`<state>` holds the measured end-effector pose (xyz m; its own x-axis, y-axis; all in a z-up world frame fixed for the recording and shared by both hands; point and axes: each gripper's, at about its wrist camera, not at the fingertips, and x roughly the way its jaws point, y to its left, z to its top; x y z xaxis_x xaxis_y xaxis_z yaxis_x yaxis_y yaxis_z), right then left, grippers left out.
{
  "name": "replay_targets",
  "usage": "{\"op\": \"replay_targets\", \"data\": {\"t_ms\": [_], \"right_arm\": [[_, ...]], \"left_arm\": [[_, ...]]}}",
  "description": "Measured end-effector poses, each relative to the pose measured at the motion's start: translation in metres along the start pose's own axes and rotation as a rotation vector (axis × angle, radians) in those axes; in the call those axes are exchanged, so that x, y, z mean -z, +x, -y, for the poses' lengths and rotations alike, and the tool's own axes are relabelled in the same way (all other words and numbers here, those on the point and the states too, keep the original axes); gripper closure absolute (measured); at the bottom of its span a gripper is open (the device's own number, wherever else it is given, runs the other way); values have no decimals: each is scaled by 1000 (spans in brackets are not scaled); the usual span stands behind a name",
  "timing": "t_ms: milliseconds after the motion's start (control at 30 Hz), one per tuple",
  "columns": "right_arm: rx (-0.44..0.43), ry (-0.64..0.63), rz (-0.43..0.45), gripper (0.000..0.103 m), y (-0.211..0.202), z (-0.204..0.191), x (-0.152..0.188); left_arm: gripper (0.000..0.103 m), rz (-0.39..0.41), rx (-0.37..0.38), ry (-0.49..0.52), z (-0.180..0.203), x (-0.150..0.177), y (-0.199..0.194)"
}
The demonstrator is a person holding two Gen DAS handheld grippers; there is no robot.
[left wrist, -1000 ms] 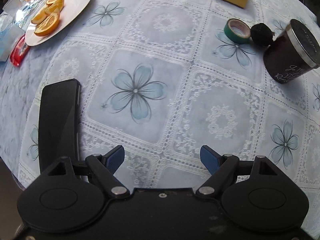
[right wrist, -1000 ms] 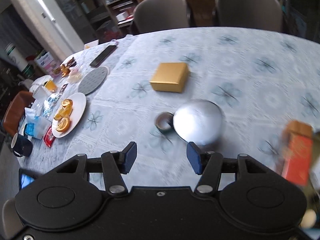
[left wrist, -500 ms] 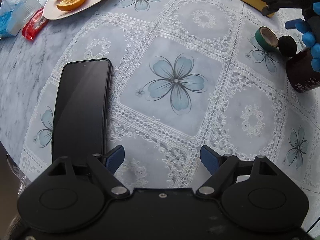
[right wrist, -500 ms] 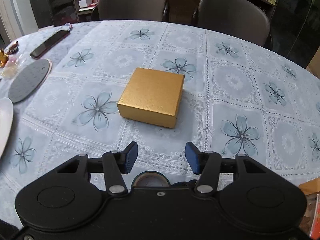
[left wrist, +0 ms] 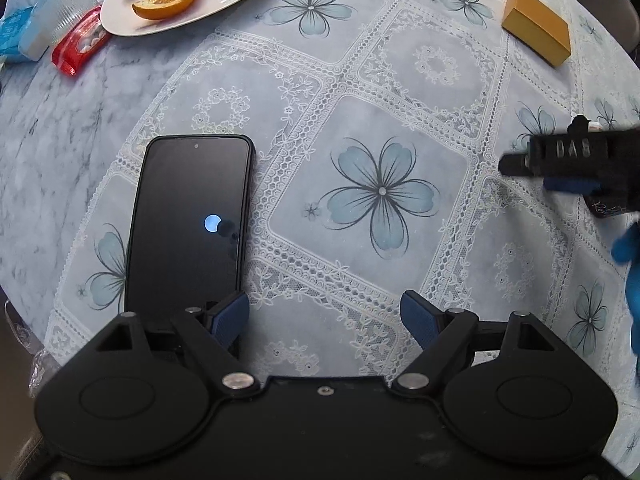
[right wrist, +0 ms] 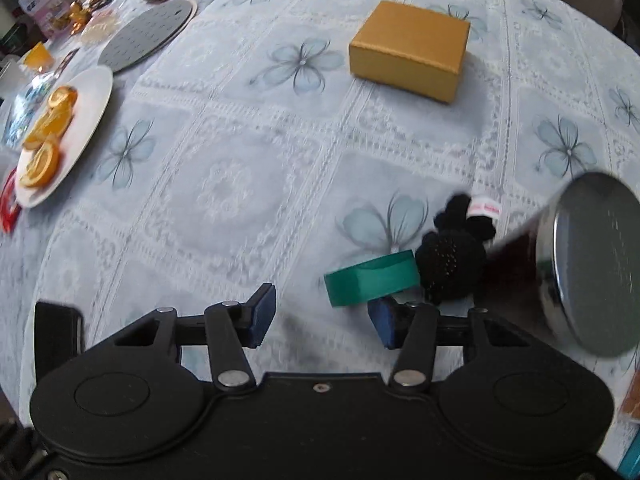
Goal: Organize soft objects
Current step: 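Grasp the green tape roll with the right tool while the left tool grasps the black fluffy pompom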
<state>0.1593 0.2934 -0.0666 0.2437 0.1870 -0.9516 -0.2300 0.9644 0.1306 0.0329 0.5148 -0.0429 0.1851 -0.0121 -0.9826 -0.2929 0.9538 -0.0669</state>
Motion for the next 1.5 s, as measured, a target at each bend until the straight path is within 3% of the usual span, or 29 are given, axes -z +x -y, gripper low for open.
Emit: {"op": "replay_targets", "data": {"t_ms": [100,233,400,500,900,1200,1267,1367,1500], "right_arm": [[-29,-3,-23,53,-13,11,22],[-60,8,11,54,-40,25,41],[19,-51,192,54,-66,20,46],[56,-101,246,53,-60,11,38],[93,-75,174,54,-2,3,28],[69,-15,163,55,-34,31,56],[68,14,158,55,-43,40,66],[75,65,149,55,-54,53,80],[87,120,143,55,-64,68,95]], "left_arm": [[21,20,-10,15,5,-5,-4],[21,47,-6,57,23,-26,-3],[21,79,17,100,51,-53,0],[21,87,20,91,56,-63,-1],[21,93,22,58,43,-92,-5],[19,75,116,176,112,-122,14],[19,58,123,188,126,-123,21],[10,62,122,212,141,-122,28],[10,60,132,226,156,-122,31]]}}
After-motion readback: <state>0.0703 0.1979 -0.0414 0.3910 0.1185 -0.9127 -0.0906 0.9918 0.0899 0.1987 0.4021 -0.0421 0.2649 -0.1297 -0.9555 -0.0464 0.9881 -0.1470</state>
